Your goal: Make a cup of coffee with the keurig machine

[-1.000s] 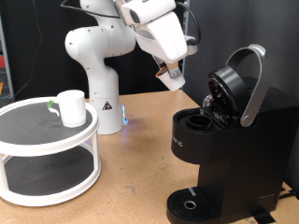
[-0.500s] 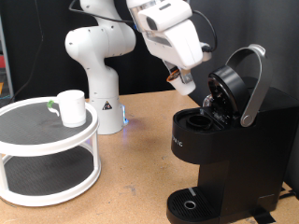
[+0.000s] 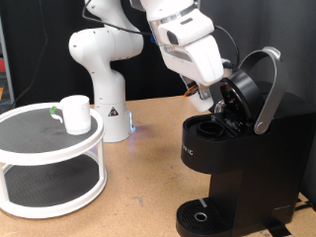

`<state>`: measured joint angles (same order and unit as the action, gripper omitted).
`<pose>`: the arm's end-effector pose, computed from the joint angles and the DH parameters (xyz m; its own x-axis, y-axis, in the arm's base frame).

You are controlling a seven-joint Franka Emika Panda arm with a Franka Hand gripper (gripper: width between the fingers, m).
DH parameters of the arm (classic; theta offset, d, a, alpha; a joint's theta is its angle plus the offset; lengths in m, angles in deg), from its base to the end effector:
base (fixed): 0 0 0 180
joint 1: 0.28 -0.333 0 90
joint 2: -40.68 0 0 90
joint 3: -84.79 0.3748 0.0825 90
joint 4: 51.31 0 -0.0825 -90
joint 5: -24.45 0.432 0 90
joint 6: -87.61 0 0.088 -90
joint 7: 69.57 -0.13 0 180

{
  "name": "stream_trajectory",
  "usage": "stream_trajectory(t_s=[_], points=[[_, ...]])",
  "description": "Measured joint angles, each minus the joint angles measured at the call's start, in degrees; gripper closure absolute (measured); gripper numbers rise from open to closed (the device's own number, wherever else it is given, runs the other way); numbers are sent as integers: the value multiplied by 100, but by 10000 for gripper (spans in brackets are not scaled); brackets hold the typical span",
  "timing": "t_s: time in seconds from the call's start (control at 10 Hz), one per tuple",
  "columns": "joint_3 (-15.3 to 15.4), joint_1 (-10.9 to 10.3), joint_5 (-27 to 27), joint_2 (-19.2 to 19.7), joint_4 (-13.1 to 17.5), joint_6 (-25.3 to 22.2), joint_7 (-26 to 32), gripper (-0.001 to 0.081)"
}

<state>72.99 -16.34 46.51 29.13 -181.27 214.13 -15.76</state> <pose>0.5301 0.0557 0.4693 0.6685 0.6566 0.3493 0.7308 -0.6671 -0.1446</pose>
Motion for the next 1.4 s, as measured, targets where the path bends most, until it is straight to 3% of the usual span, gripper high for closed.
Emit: stream_trajectory(t_s=[0.7,1.4], points=[[335,0,-285,296,-140,432,-367,390],[392,0,-397,505,-143,461,-432,390]])
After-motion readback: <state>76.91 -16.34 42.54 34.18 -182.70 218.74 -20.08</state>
